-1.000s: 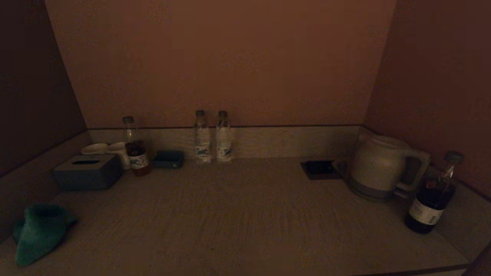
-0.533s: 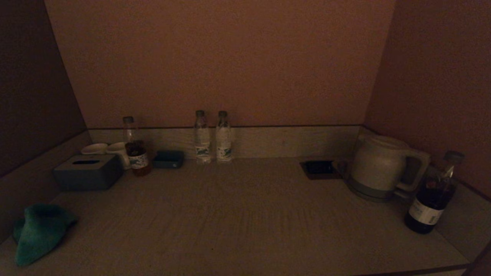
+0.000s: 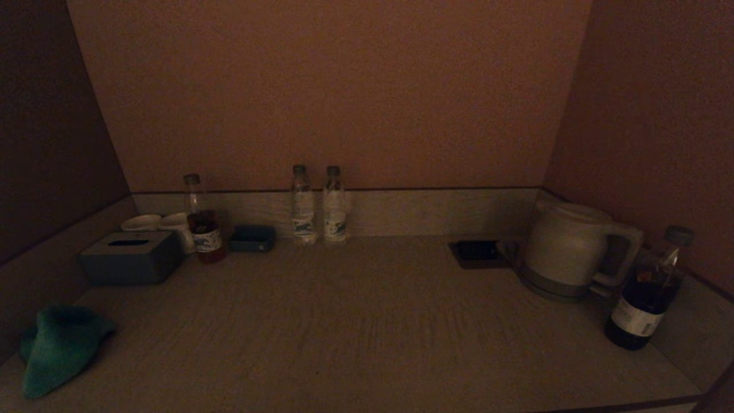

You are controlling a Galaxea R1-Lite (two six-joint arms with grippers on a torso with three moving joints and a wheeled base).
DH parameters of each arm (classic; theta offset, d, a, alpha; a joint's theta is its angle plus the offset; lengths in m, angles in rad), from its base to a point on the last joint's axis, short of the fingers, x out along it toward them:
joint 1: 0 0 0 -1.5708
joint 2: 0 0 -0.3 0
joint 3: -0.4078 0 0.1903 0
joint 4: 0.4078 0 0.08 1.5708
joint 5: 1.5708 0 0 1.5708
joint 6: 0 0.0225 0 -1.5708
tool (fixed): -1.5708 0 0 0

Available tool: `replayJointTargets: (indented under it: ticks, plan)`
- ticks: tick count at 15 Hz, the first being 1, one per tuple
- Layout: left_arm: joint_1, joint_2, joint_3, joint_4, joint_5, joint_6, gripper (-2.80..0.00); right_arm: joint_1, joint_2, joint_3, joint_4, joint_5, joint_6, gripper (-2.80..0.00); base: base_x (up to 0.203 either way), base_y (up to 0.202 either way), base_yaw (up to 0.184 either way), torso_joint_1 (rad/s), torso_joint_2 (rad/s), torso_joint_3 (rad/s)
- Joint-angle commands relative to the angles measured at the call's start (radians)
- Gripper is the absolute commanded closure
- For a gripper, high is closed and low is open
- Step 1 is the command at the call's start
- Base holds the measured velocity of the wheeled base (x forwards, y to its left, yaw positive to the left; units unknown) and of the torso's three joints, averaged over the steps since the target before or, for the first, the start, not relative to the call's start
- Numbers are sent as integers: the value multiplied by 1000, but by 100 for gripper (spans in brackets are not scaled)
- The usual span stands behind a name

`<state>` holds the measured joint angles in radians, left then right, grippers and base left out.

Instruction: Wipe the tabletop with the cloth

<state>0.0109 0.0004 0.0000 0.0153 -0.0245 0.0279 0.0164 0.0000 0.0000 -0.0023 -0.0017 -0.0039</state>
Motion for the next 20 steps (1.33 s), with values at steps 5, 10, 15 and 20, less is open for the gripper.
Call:
replayJointTargets:
  ticks: [5, 10, 15, 20]
  plan:
    - [1, 0, 0, 0, 0, 0, 0, 0, 2, 0, -1, 0, -1, 0, 0, 0, 0, 0, 0, 0]
    - [0, 0, 0, 0, 0, 0, 0, 0, 2, 0, -1, 0, -1, 0, 0, 0, 0, 0, 0, 0]
    - [0, 0, 0, 0, 0, 0, 0, 0, 2, 0, -1, 0, -1, 0, 0, 0, 0, 0, 0, 0]
    - [0, 0, 0, 0, 0, 0, 0, 0, 2, 0, -1, 0, 1, 0, 0, 0, 0, 0, 0, 0]
